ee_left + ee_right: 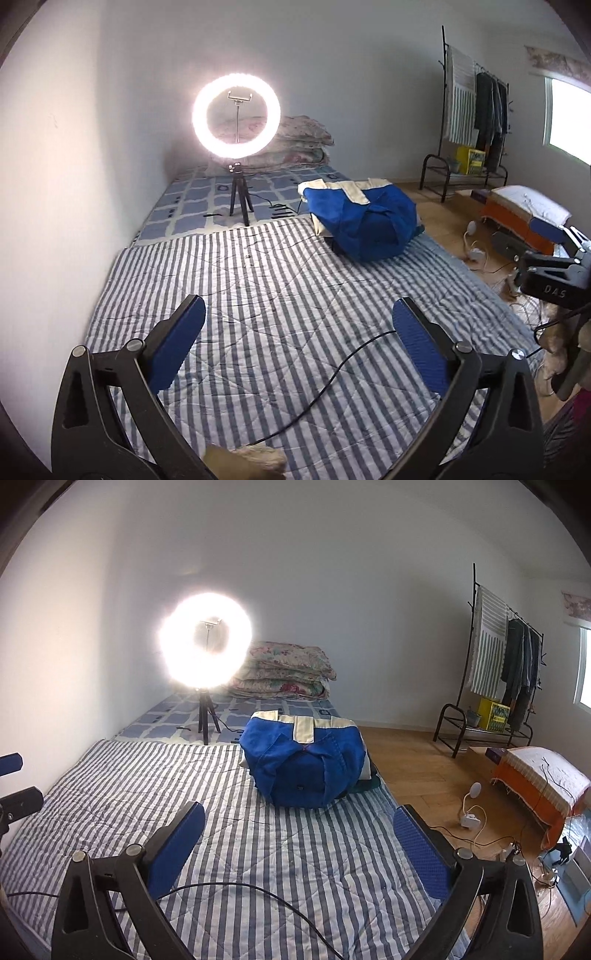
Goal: Fold large clothes
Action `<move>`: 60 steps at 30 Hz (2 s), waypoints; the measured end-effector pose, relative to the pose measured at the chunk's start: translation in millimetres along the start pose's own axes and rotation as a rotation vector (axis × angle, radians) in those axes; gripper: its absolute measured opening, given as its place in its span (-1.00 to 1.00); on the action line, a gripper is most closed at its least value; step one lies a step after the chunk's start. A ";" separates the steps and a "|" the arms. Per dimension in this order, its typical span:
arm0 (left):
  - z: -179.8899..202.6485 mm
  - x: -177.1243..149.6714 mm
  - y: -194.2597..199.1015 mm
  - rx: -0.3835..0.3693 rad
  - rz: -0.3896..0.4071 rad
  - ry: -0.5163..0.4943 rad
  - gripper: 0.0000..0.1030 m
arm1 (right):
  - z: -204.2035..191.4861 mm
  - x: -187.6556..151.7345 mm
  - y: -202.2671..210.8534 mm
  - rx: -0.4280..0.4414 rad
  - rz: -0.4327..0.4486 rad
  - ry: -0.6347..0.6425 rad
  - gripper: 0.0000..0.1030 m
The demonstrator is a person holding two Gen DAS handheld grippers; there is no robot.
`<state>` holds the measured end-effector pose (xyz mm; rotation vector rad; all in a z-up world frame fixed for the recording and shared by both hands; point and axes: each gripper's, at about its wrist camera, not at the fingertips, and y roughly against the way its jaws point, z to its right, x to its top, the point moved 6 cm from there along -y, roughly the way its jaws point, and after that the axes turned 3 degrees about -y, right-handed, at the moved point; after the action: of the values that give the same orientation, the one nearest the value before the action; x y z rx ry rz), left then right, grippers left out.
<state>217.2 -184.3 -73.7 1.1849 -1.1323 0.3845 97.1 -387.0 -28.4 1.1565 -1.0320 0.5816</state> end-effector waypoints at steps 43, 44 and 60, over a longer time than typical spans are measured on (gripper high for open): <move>4.1 -8.2 -10.8 0.077 -0.065 -0.022 1.00 | 1.3 -7.1 -5.5 -0.016 0.015 0.053 1.00; 3.9 -8.2 -11.0 0.078 -0.066 -0.023 1.00 | 1.0 -7.3 -5.2 -0.016 0.015 0.051 1.00; 2.2 -7.5 -9.0 0.075 -0.067 -0.006 1.00 | -4.9 -14.6 -3.1 -0.012 0.015 0.083 1.00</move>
<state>219.7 -187.5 -84.9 1.2876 -1.0883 0.3750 94.9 -381.7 -43.0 1.1058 -0.9733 0.6293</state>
